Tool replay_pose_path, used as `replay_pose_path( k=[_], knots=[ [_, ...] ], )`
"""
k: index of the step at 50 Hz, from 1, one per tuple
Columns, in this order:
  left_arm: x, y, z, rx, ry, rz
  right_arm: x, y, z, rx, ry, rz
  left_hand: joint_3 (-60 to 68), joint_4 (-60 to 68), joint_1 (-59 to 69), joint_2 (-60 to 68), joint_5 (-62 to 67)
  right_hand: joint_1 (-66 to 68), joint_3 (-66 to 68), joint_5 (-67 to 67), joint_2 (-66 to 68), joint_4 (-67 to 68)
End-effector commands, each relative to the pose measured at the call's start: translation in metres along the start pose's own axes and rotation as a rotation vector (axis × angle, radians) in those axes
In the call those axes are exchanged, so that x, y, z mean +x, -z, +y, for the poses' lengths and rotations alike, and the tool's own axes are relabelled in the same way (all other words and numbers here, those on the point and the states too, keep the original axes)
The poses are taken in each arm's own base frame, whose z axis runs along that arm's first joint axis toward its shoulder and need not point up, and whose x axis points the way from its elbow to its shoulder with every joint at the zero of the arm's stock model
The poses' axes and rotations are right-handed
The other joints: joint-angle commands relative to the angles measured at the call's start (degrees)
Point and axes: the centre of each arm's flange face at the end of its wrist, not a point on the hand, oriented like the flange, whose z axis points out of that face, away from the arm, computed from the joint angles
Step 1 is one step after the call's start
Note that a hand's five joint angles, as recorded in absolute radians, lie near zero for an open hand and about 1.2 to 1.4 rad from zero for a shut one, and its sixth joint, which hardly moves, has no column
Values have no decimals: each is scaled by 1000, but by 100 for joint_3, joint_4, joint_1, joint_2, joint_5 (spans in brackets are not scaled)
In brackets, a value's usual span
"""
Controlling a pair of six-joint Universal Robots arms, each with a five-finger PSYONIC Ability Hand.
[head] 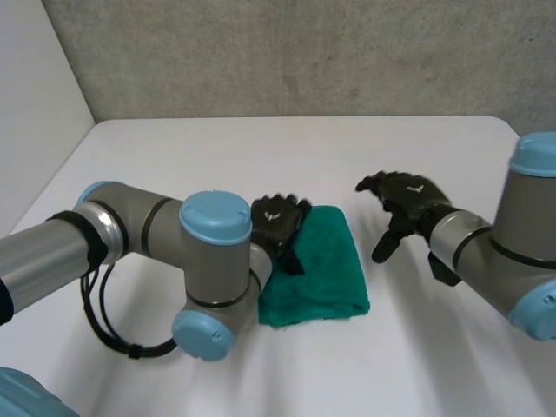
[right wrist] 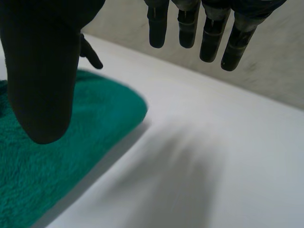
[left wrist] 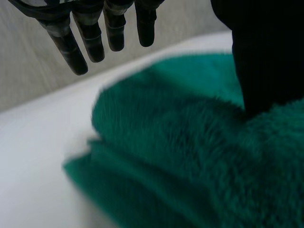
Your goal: Fold the towel.
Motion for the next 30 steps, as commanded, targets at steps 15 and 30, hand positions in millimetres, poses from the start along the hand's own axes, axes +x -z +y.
replay_pose_path(
  k=[15,30],
  knots=[
    [-29,54,22,-213,-231,-205,-50,-27,49,-205,17,-143,-245,-194,-181,-200,-258,-179,-218,-377,-290,-334],
    [-63,85,-95,93,-144,-308,-17,19,-79,230,70,66,-245,-194,-181,-200,-258,-179,-218,-377,-290,-334]
  ],
)
